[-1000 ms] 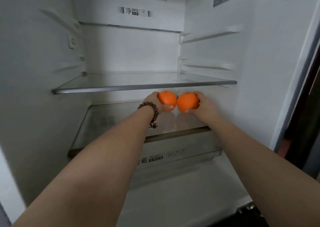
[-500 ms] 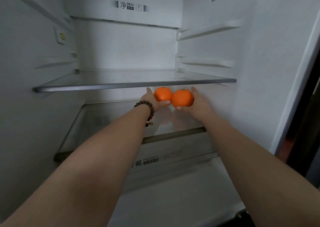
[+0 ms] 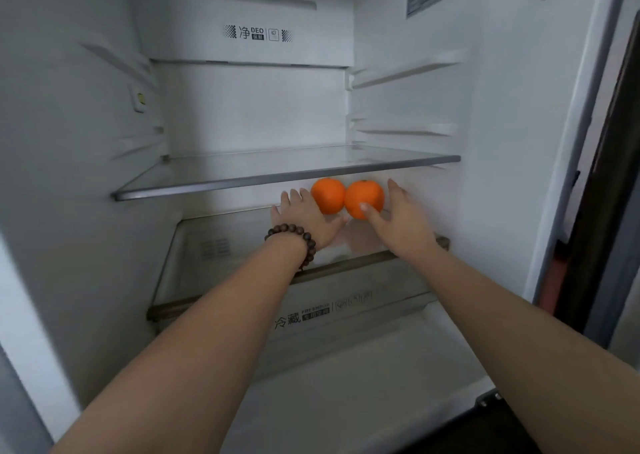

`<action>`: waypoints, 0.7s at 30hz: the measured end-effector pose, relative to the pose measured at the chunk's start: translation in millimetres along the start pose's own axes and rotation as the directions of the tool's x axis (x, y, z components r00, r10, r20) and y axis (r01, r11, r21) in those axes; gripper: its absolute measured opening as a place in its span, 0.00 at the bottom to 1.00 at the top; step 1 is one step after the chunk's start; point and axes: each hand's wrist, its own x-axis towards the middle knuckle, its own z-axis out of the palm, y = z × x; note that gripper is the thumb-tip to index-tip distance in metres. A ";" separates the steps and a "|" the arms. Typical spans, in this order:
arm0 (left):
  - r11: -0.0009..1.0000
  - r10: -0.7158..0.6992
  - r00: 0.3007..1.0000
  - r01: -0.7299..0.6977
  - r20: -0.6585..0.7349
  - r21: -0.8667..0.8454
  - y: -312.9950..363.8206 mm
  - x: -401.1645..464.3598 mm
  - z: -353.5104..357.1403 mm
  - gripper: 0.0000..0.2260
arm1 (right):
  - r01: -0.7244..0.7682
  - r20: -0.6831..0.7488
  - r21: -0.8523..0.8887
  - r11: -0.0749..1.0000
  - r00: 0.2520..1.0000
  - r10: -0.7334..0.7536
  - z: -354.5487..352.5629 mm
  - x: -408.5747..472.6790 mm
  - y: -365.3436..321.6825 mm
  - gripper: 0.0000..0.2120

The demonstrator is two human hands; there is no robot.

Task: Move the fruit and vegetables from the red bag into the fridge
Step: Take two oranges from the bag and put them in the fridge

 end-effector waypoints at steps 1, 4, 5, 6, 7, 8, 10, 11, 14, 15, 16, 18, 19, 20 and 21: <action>0.999 0.026 0.999 -0.025 -0.028 0.042 0.8 -9.0 -1.8 0.47 | 0.020 -0.017 -0.013 1.000 1.000 -0.020 0.0 -8.1 -0.9 0.37; 0.995 0.075 0.995 -0.070 -0.068 0.075 4.9 -37.7 -7.3 0.45 | 0.025 0.004 -0.077 0.997 1.000 -0.025 1.3 -36.3 -1.8 0.37; 0.994 0.090 0.993 -0.085 -0.074 0.069 7.7 -47.8 -9.4 0.44 | 0.032 0.022 -0.096 0.995 0.999 -0.030 1.9 -47.7 -2.1 0.36; 0.993 0.105 0.991 -0.100 -0.081 0.059 10.7 -58.5 -11.2 0.43 | 0.047 0.044 -0.115 0.992 0.998 -0.042 2.9 -59.8 -2.1 0.36; 0.992 0.122 0.988 -0.117 -0.094 0.049 13.4 -69.7 -11.6 0.42 | 0.062 0.066 -0.130 0.990 0.996 -0.054 3.9 -72.4 -2.4 0.35; 0.990 0.142 0.983 -0.138 -0.115 0.038 15.8 -81.7 -10.7 0.41 | 0.068 0.085 -0.130 0.989 0.995 -0.058 4.1 -85.4 -3.4 0.34; 0.981 0.195 0.968 -0.194 -0.157 0.019 19.9 -106.7 -5.6 0.38 | 0.069 0.102 -0.105 0.992 0.993 -0.059 0.8 -111.7 -6.2 0.33; 0.974 0.224 0.959 -0.226 -0.173 0.005 21.4 -120.0 -1.9 0.38 | 0.071 0.101 -0.103 0.992 0.993 -0.061 -2.9 -125.9 -8.1 0.32; 0.948 0.295 0.934 -0.313 -0.199 -0.062 26.9 -162.1 9.8 0.37 | 0.067 0.070 -0.137 0.988 0.996 -0.058 -22.5 -171.9 -11.9 0.30; 0.940 0.309 0.931 -0.330 -0.195 -0.085 30.0 -177.1 13.0 0.37 | 0.054 0.052 -0.149 0.987 0.998 -0.047 -31.5 -188.8 -12.4 0.30; 0.934 0.321 0.929 -0.343 -0.183 -0.104 33.1 -192.7 16.0 0.36 | 0.034 0.033 -0.160 0.987 0.999 -0.029 -40.6 -206.3 -12.6 0.29; 0.920 0.346 0.926 -0.367 -0.154 -0.141 40.7 -225.4 22.0 0.35 | -0.029 -0.001 -0.177 0.984 1.000 0.030 -60.9 -243.8 -12.8 0.30; 0.911 0.359 0.922 -0.380 -0.142 -0.163 45.2 -241.6 25.5 0.35 | -0.073 -0.018 -0.176 0.982 0.997 0.071 -71.6 -263.5 -13.0 0.30; 0.900 0.374 0.919 -0.392 -0.128 -0.190 50.1 -257.3 28.3 0.35 | -0.120 -0.036 -0.166 0.979 0.993 0.116 -82.5 -283.3 -13.5 0.30; 0.888 0.391 0.914 -0.405 -0.106 -0.217 56.2 -273.6 31.0 0.34 | -0.166 -0.058 -0.156 0.974 0.986 0.159 -94.6 -304.2 -14.1 0.29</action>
